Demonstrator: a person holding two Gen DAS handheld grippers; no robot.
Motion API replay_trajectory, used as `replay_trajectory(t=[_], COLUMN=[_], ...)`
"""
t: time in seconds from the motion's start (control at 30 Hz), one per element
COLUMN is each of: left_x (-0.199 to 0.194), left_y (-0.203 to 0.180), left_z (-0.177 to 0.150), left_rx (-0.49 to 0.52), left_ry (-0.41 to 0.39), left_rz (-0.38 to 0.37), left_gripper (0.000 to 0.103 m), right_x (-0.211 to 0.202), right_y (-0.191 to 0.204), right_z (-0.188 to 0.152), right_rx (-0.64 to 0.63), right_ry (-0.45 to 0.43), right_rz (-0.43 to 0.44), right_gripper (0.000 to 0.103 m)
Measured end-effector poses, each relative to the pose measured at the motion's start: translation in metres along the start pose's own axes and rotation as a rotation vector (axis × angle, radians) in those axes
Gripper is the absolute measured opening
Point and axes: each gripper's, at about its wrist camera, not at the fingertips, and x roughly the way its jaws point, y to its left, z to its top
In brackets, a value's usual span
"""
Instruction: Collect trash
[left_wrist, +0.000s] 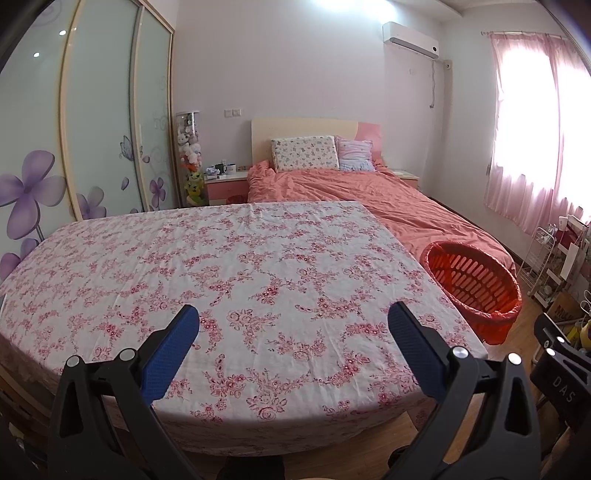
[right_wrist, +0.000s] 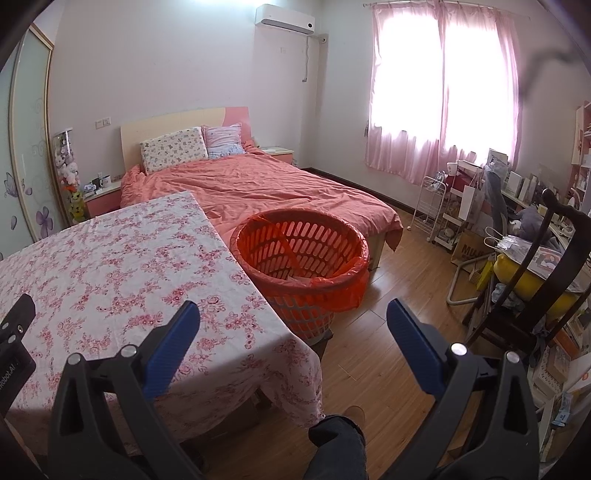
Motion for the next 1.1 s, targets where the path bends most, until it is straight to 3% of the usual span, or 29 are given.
replay_trajectory(t=[1.1], left_x=[-0.0005], left_y=[-0.0014], left_z=[0.0005], left_rx=[0.0], left_ry=[0.003], left_rz=[-0.002], left_gripper=[0.101], right_x=[0.0006], right_y=[0.0001], right_z=[0.0001], right_rx=[-0.001], right_ry=[0.0], right_rz=[0.0], right_gripper=[0.099])
